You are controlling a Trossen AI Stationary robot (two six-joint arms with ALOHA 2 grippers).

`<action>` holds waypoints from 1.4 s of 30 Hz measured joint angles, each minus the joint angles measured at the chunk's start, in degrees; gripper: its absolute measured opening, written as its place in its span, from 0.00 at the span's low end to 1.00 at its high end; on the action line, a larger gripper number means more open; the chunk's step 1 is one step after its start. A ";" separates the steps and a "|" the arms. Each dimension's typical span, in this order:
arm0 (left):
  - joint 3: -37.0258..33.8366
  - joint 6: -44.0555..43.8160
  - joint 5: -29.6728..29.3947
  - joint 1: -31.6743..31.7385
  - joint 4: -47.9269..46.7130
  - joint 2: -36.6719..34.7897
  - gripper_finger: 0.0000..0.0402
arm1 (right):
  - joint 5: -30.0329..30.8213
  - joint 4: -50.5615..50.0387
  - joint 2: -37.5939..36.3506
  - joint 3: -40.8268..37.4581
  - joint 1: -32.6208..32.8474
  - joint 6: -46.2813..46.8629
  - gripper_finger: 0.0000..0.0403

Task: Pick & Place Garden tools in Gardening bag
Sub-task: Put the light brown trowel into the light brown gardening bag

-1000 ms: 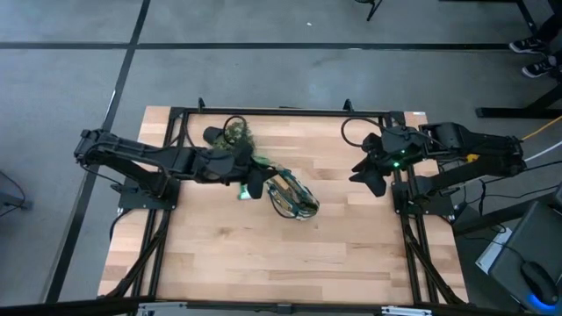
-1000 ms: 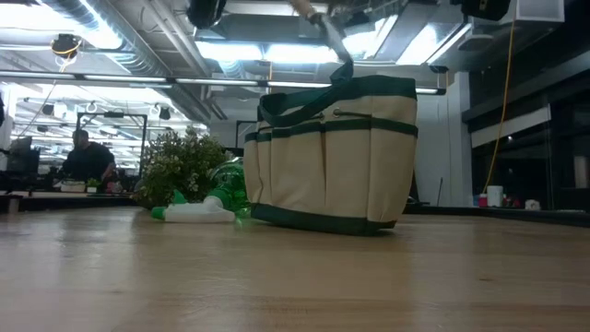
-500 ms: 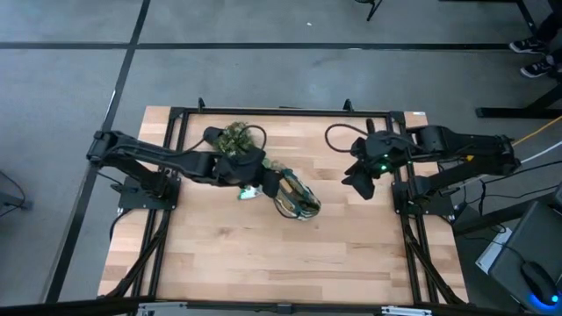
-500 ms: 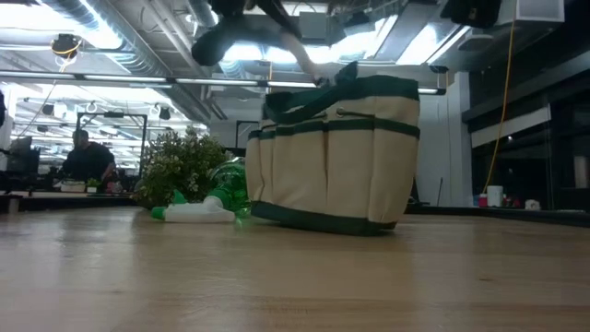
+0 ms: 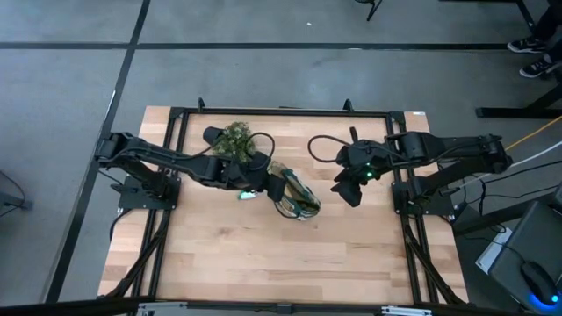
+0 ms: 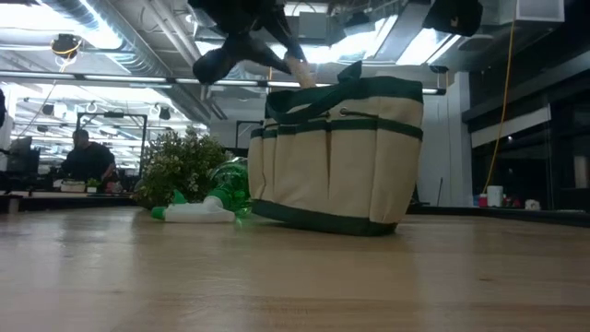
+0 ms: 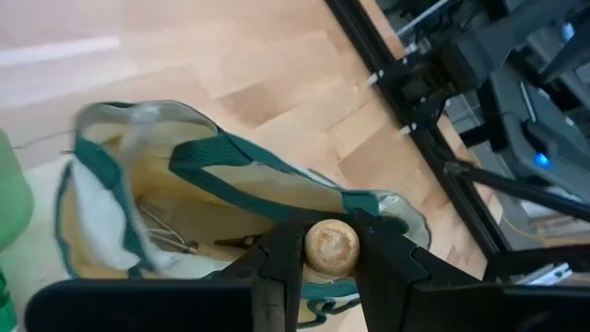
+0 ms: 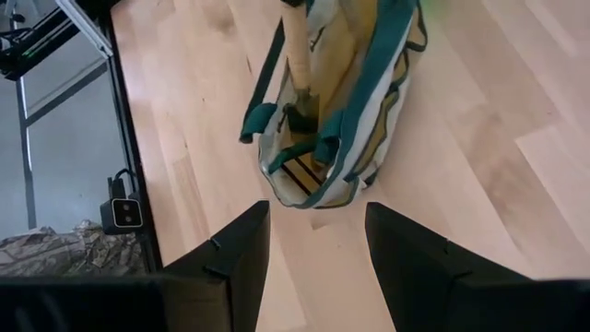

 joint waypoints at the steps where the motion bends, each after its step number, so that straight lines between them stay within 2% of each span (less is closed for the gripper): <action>1: 0.00 0.00 0.57 0.00 0.12 0.38 0.18 | 0.01 0.29 0.28 0.00 0.24 0.00 0.45; 9: -0.02 0.00 2.54 0.88 0.72 2.26 0.18 | -0.07 1.77 1.27 0.01 1.66 -0.02 0.45; 27: -0.06 -0.50 14.28 5.68 0.73 6.06 0.19 | -0.14 2.83 1.31 0.02 2.75 0.28 0.45; 42: -0.07 0.96 14.98 6.67 0.51 6.65 0.20 | -0.10 2.85 1.31 0.02 2.75 -0.01 0.45</action>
